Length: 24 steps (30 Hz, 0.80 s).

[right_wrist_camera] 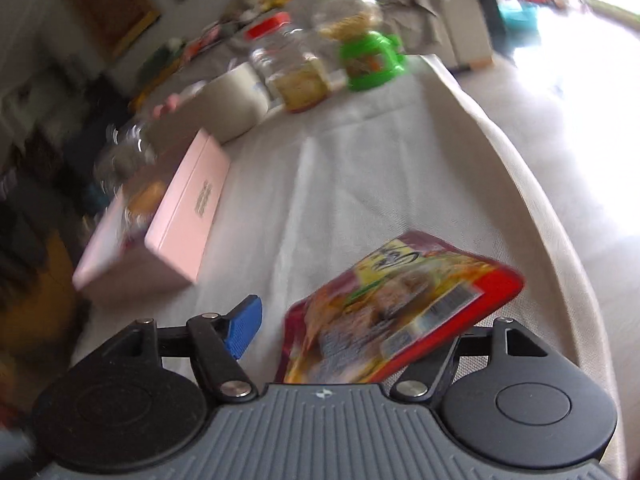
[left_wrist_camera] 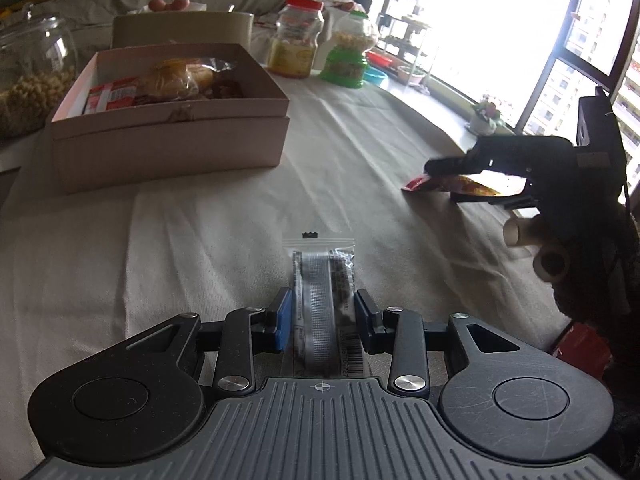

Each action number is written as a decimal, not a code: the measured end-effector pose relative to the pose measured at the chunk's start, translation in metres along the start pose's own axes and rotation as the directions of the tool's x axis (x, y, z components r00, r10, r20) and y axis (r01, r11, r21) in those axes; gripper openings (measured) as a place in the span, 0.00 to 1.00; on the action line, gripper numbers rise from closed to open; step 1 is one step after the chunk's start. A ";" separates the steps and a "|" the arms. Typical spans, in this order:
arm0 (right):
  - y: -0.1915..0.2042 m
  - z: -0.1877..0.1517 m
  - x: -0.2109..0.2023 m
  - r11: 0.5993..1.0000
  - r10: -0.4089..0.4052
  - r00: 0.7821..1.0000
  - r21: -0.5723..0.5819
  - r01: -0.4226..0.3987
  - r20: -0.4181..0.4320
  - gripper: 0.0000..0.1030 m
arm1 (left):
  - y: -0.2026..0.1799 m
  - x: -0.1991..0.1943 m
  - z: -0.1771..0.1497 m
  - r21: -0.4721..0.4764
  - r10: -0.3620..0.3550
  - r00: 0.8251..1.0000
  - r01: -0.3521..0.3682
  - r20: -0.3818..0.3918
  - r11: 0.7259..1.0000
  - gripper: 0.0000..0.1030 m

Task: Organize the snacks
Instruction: 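Lift the red chicken snack pouch upright with the right gripper, then lower the clear bag into the pink box with left while right drops the pouch in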

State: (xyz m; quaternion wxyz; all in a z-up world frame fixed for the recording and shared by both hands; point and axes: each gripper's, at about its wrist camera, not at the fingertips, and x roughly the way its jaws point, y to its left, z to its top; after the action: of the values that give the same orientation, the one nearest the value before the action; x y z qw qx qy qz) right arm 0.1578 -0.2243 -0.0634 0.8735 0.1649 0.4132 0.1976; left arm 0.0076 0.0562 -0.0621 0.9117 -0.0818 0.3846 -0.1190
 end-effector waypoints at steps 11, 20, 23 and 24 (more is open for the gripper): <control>-0.027 -0.005 -0.014 0.996 0.012 0.998 0.091 -0.018 0.062 0.32 | -0.001 0.006 0.003 -0.010 0.003 1.000 -0.003 -0.011 1.000 0.37; 0.036 -0.009 -0.045 0.979 0.013 0.998 -0.203 -0.001 0.059 0.16 | -0.005 -0.002 0.002 0.008 0.002 1.000 -0.003 0.017 1.000 0.37; 0.051 -0.013 -0.059 0.966 0.036 0.998 -0.259 -0.022 0.051 0.16 | -0.008 -0.014 0.003 0.028 -0.002 0.999 0.000 0.054 1.000 0.37; 0.057 -0.014 -0.063 0.961 0.043 0.998 -0.275 -0.028 0.048 0.16 | -0.009 -0.018 0.003 0.034 -0.004 0.998 0.001 0.065 0.999 0.37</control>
State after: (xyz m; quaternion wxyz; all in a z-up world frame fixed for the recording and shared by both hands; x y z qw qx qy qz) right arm 0.0986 -0.2039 -0.0050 0.8950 0.0551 0.3554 0.2639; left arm -0.0039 0.0525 -0.0449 0.9249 -0.0708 0.3524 -0.1237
